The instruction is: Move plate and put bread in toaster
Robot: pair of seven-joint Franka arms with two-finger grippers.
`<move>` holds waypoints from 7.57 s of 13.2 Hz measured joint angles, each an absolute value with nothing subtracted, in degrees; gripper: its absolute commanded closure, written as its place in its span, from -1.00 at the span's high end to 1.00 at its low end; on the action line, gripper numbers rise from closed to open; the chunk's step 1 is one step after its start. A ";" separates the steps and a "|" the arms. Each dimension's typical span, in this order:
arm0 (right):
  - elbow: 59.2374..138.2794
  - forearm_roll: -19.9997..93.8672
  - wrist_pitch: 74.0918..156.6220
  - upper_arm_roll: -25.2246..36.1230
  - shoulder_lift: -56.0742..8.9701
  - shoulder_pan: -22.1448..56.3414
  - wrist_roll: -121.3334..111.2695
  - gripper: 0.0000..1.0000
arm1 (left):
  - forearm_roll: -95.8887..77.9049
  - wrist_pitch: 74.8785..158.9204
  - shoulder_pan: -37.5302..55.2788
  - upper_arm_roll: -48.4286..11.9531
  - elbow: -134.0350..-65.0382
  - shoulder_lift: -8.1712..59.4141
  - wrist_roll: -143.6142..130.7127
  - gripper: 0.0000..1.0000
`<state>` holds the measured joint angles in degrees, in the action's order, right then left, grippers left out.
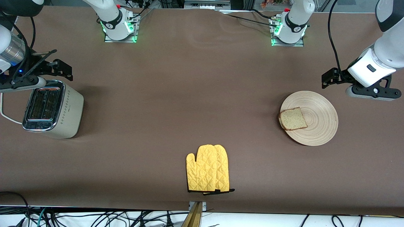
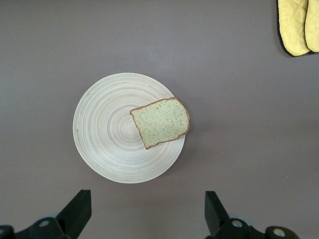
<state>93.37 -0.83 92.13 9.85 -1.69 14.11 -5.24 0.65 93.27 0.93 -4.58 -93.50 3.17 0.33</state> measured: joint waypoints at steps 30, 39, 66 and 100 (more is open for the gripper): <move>95.87 -0.85 95.09 9.78 -1.86 14.20 -5.34 1.00 | 0.65 93.08 0.81 -4.46 -93.46 3.36 0.16 1.00; 95.87 -0.84 95.28 9.78 -1.75 14.20 -5.34 1.00 | 0.65 92.92 0.81 -4.46 -93.47 3.41 0.16 1.00; 95.90 -0.84 95.31 10.04 -1.73 14.19 -5.34 1.00 | 0.55 92.26 -0.27 -4.20 -93.47 3.75 0.16 1.00; 96.05 -0.84 95.31 10.02 -1.74 14.21 -5.35 1.00 | -44.79 92.45 -38.97 -4.57 -91.00 49.25 51.09 -0.80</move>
